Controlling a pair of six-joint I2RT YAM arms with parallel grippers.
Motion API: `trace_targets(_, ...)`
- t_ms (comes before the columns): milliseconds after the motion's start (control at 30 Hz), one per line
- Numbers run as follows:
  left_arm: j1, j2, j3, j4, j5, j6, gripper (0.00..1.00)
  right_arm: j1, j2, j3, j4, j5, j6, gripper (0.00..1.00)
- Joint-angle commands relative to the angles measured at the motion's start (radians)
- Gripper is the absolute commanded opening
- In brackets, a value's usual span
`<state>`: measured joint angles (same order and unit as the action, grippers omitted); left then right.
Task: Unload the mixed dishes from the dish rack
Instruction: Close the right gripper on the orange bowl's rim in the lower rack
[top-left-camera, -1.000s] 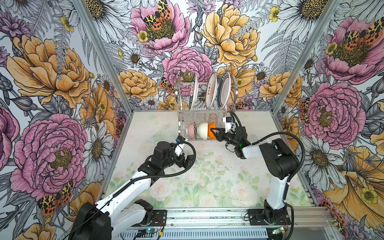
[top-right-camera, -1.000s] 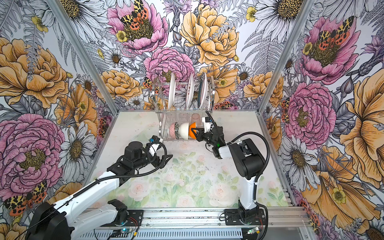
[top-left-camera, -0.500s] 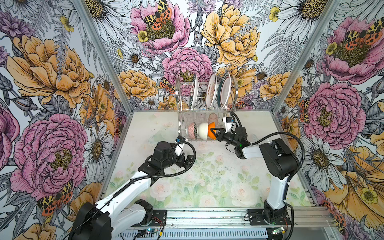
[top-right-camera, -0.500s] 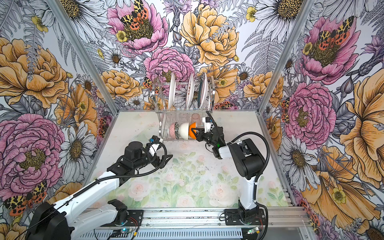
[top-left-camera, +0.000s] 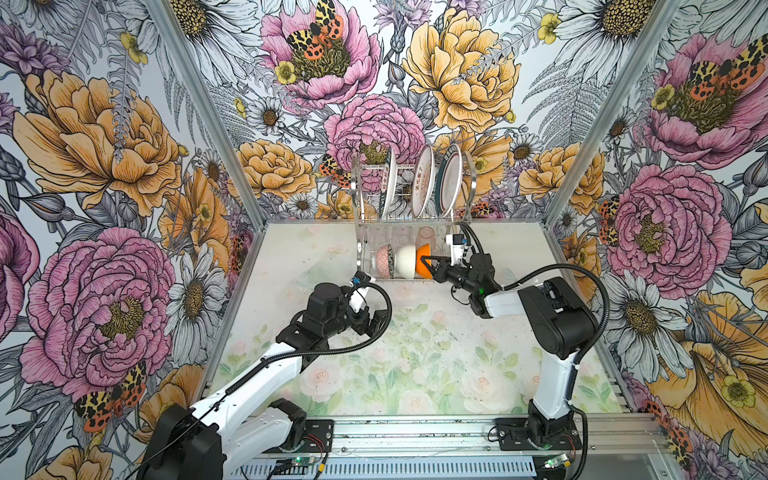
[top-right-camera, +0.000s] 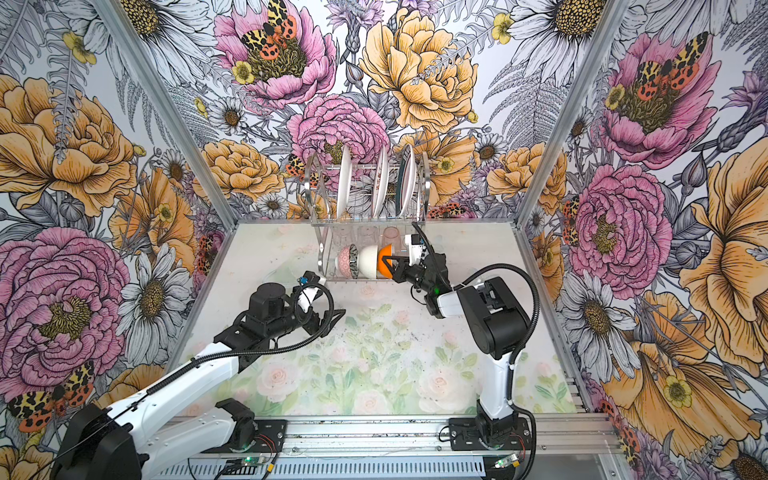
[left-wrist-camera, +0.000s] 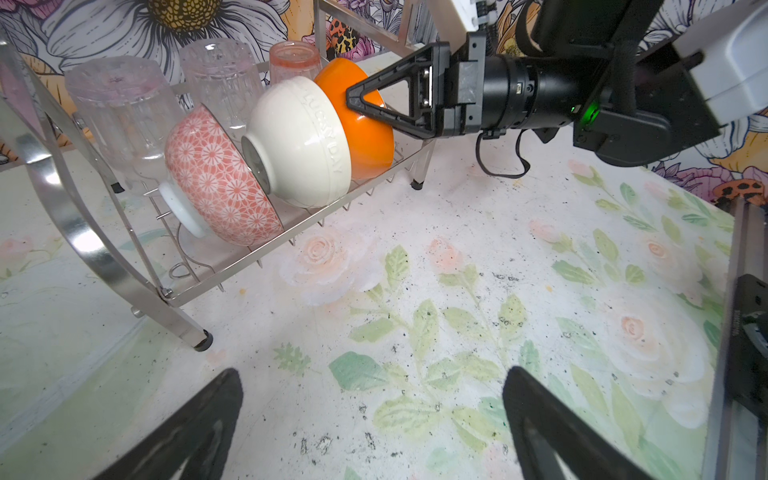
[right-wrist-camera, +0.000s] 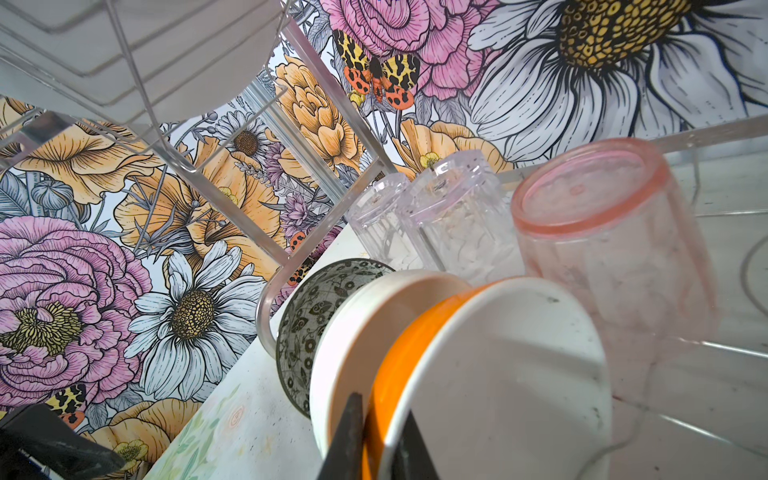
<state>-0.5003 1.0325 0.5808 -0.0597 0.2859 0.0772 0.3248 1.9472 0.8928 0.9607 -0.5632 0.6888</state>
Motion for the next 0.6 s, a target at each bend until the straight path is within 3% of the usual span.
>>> trace_targets(0, -0.009, -0.002, 0.011, 0.009, 0.010, -0.015, 0.99, -0.035, -0.011, 0.000, 0.105, 0.035, 0.018, 0.09)
trace_targets(567, -0.010, -0.006, -0.006, 0.030, 0.011, -0.028, 0.99, -0.028, -0.017, -0.001, 0.124, 0.030, 0.032, 0.08)
